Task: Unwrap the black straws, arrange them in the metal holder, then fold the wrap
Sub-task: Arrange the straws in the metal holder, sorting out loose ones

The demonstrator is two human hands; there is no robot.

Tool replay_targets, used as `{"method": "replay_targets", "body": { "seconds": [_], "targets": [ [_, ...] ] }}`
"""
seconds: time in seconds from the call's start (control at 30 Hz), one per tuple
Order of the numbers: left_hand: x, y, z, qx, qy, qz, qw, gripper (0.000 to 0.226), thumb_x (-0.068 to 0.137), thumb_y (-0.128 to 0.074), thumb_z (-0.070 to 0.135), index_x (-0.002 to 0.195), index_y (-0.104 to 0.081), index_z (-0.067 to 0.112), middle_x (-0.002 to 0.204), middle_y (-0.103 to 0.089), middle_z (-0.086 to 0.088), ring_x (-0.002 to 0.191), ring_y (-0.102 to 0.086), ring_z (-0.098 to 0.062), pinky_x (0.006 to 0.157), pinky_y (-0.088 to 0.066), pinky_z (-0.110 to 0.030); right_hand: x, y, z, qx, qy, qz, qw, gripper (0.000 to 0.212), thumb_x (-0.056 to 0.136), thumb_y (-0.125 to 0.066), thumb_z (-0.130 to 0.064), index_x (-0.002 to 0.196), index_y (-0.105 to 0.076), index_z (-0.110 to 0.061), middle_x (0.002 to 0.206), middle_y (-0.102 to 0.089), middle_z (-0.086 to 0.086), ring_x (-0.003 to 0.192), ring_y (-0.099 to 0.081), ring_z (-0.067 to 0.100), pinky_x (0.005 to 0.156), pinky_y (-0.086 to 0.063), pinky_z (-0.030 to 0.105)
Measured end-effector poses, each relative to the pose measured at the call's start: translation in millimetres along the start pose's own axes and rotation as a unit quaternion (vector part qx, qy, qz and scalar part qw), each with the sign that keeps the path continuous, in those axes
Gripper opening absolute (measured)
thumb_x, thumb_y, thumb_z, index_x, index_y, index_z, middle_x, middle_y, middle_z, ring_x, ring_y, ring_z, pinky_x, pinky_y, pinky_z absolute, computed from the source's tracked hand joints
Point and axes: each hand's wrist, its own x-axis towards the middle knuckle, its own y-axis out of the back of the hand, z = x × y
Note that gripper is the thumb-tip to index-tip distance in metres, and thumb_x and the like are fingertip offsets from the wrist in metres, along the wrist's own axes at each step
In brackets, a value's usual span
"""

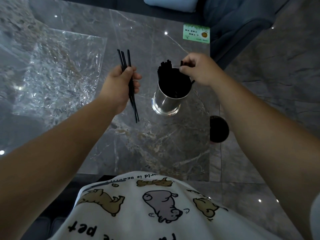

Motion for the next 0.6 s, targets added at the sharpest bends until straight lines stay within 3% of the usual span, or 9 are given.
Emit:
{"method": "replay_targets", "body": {
  "seconds": [0.27, 0.4, 0.5, 0.6],
  "targets": [
    [-1.9, -6.9, -0.2, 0.008, 0.006, -0.01, 1.0, 0.016, 0.103, -0.04, 0.017, 0.103, -0.055, 0.011, 0.082, -0.062, -0.002, 0.065, -0.055, -0.012, 0.065, -0.047, -0.028, -1.3, 2.6, 9.6, 0.042, -0.016, 0.004, 0.999, 0.014, 0.087, -0.064, -0.02, 0.1, -0.059, -0.023, 0.09, -0.064, -0.005, 0.078, -0.061, 0.008, 0.071, -0.048, 0.024],
    [-2.3, -8.9, -0.5, 0.015, 0.002, -0.013, 1.0, 0.016, 0.103, -0.04, 0.016, 0.104, -0.055, 0.011, 0.083, -0.062, -0.003, 0.065, -0.054, -0.012, 0.064, -0.047, -0.028, -1.4, 1.3, 7.9, 0.024, -0.001, -0.022, 0.999, 0.044, 0.086, -0.061, -0.019, 0.125, -0.047, -0.036, 0.089, -0.056, -0.004, 0.076, -0.054, 0.01, 0.07, -0.046, 0.025],
    [-2.3, -9.8, -1.7, 0.018, 0.004, -0.007, 1.0, 0.016, 0.103, -0.04, 0.017, 0.107, -0.054, 0.01, 0.083, -0.062, -0.003, 0.064, -0.055, -0.012, 0.064, -0.048, -0.027, 0.0, -0.7, 2.7, 0.04, 0.009, -0.053, 0.998, 0.059, 0.084, -0.065, -0.018, 0.134, -0.042, -0.04, 0.107, -0.06, -0.002, 0.093, -0.06, 0.01, 0.081, -0.049, 0.025],
    [-2.5, -10.4, -3.0, 0.01, 0.007, -0.006, 1.0, 0.016, 0.103, -0.04, 0.016, 0.105, -0.054, 0.01, 0.082, -0.062, -0.003, 0.062, -0.054, -0.011, 0.063, -0.048, -0.027, 3.1, -2.9, -3.4, 0.016, 0.015, -0.068, 0.997, 0.055, 0.085, -0.068, -0.028, 0.134, -0.045, -0.038, 0.115, -0.056, -0.005, 0.103, -0.058, 0.009, 0.081, -0.045, 0.023]
  ]
}}
